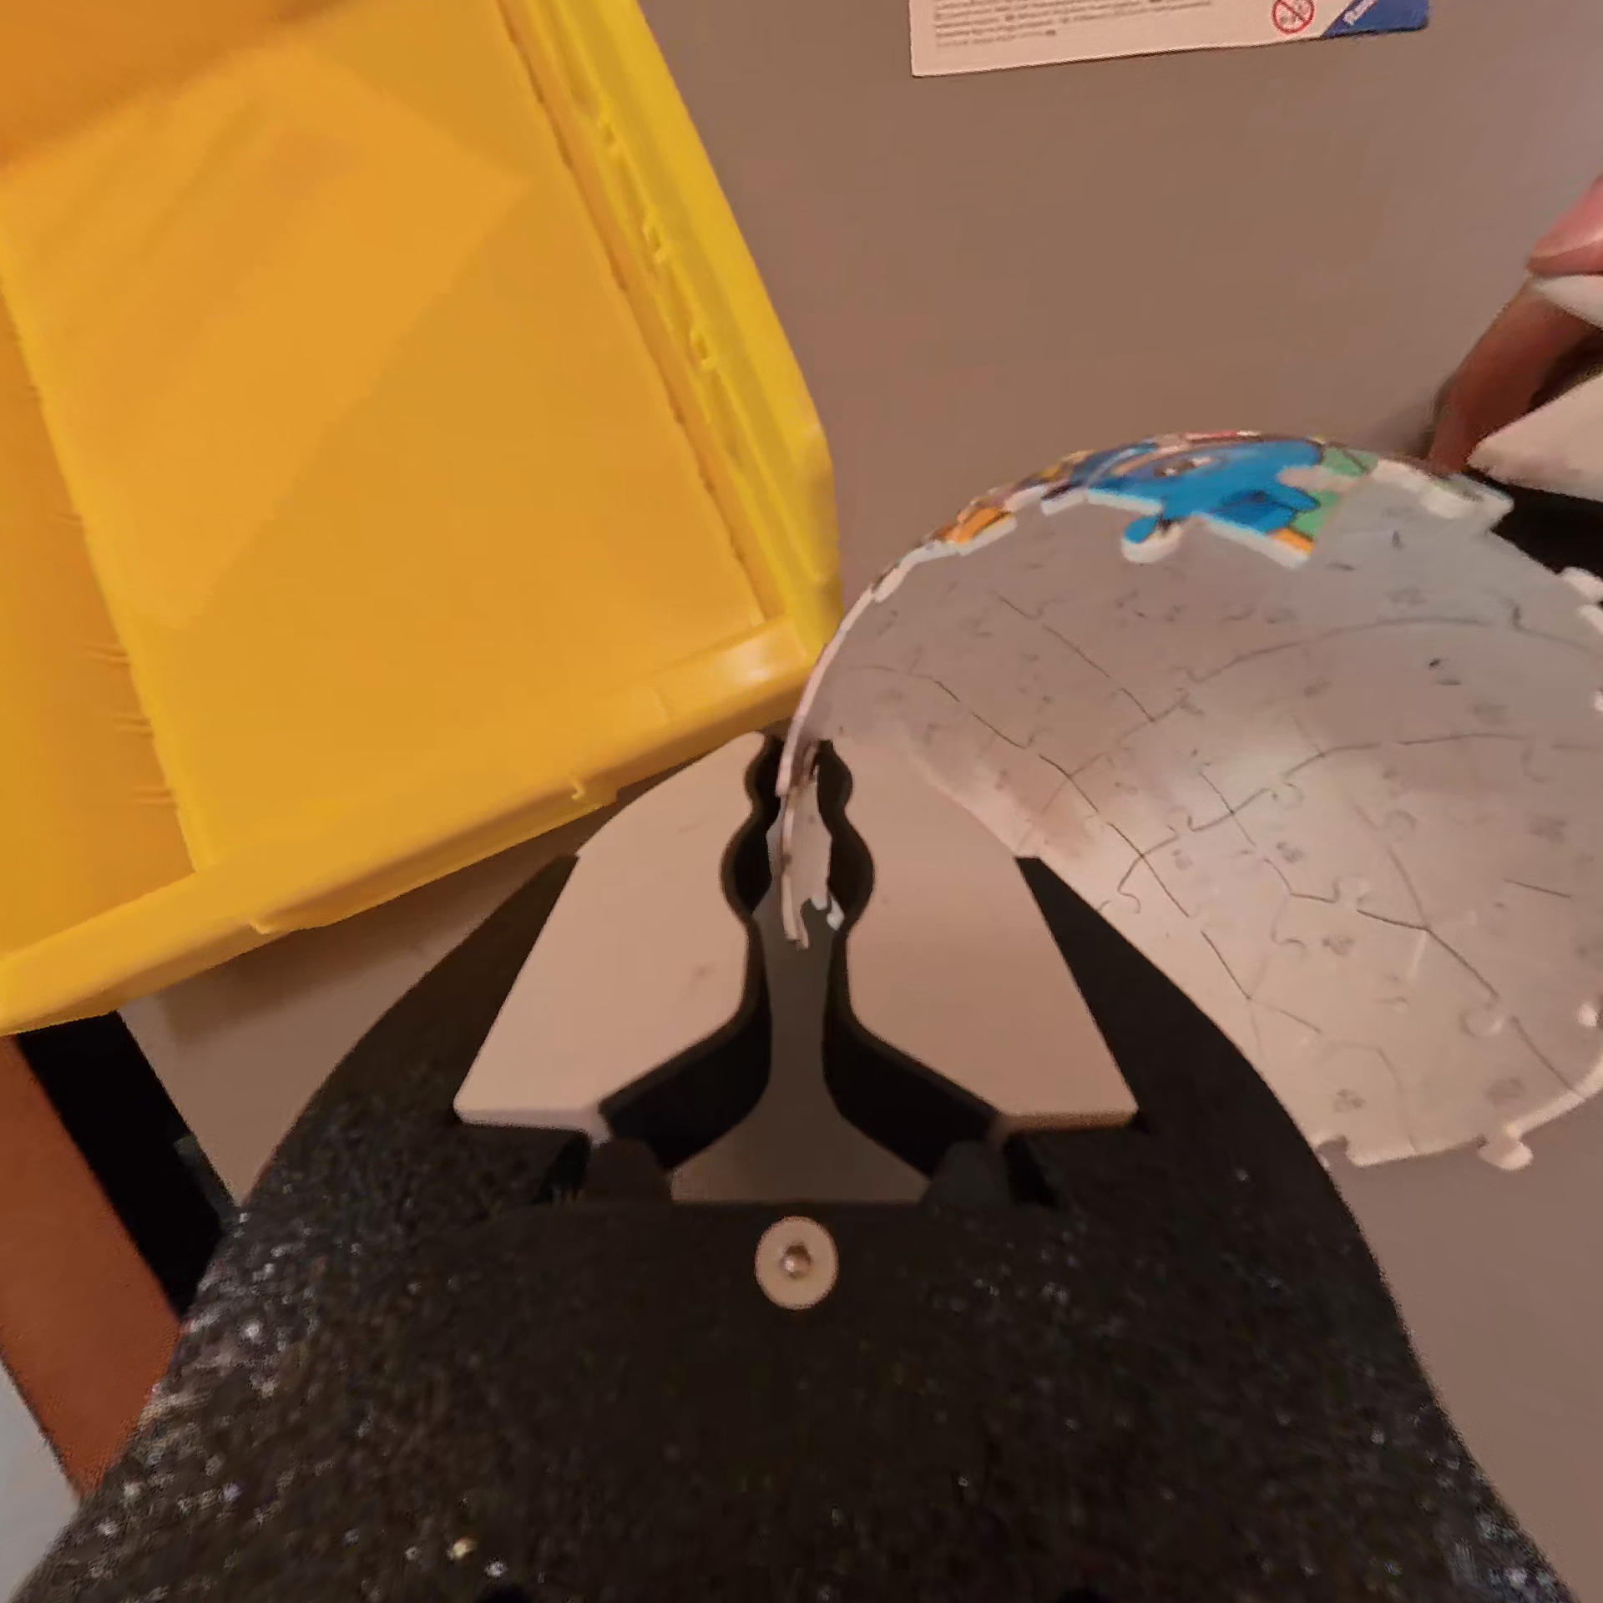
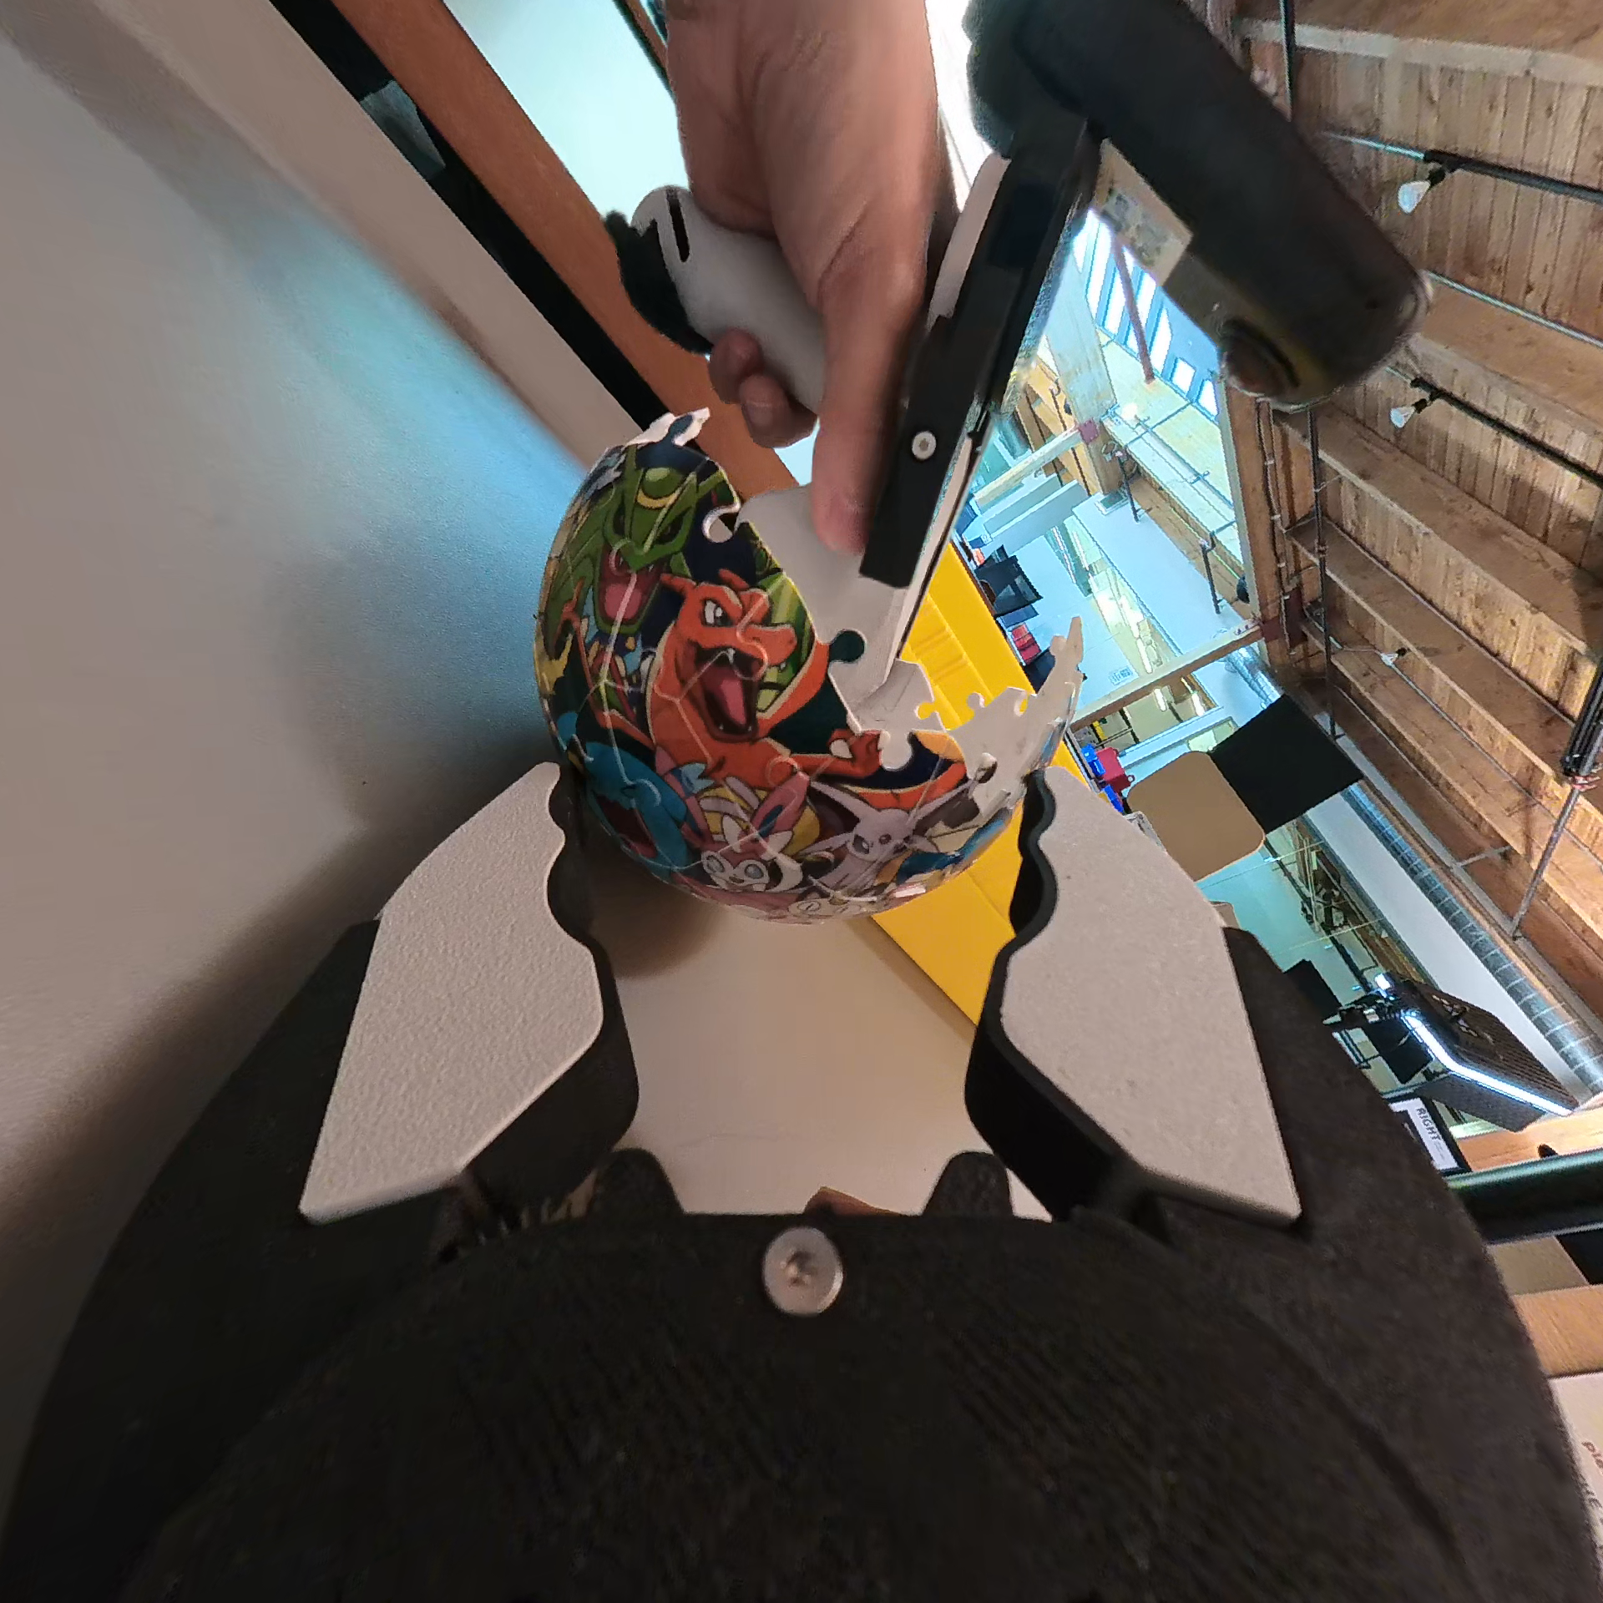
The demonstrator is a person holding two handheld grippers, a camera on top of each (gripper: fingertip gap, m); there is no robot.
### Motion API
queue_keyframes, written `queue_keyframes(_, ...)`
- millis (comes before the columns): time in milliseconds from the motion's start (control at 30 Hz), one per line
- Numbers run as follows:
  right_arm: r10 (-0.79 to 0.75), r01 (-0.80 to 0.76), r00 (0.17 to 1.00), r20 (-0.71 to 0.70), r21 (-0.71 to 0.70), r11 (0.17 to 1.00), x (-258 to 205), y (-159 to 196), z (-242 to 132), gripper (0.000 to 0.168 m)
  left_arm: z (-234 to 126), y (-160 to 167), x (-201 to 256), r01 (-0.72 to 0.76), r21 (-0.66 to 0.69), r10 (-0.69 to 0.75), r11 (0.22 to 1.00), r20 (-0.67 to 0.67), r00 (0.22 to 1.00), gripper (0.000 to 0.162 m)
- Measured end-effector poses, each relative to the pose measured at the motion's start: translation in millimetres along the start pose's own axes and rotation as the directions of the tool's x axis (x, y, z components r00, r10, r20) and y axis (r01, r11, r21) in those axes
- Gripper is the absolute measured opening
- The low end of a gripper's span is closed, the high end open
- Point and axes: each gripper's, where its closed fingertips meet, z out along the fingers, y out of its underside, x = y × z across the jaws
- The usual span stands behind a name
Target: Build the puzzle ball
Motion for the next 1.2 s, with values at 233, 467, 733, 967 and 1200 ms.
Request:
queue_keyframes(233, 0.003, -0.003, 1.0, -0.001, -0.003, 1.0, 0, 1, 0, 0.096, 0, 0, 1, 0.057, 0.029, -0.056, 0.998, -0.051, 0.997, 0.004)
queue_keyframes(467, -0.003, 0.003, 1.0, -0.001, -0.006, 1.0, 0, 1, 0, 0.095, -2, 1, 1, 0.09, 0.068, -0.084, 0.994, -0.098, 0.992, 0.004)
queue_keyframes(733, -0.006, 0.006, 1.0, -0.002, -0.005, 1.0, 0, 1, 0, 0.094, -13, 13, 3, 0.03, 0.049, -0.024, 0.998, -0.115, 0.993, 0.028)
queue_keyframes(967, -0.008, 0.008, 1.0, -0.003, -0.004, 1.0, 0, 1, 0, 0.094, -10, 7, 3, 0.025, 0.047, -0.02, 0.999, -0.097, 0.995, 0.019)
queue_keyframes(1200, -0.011, 0.011, 1.0, -0.003, -0.003, 1.0, 0, 1, -1, 0.093, -6, 5, 0, 0.075, 0.024, -0.07, 0.997, -0.159, 0.985, 0.003)
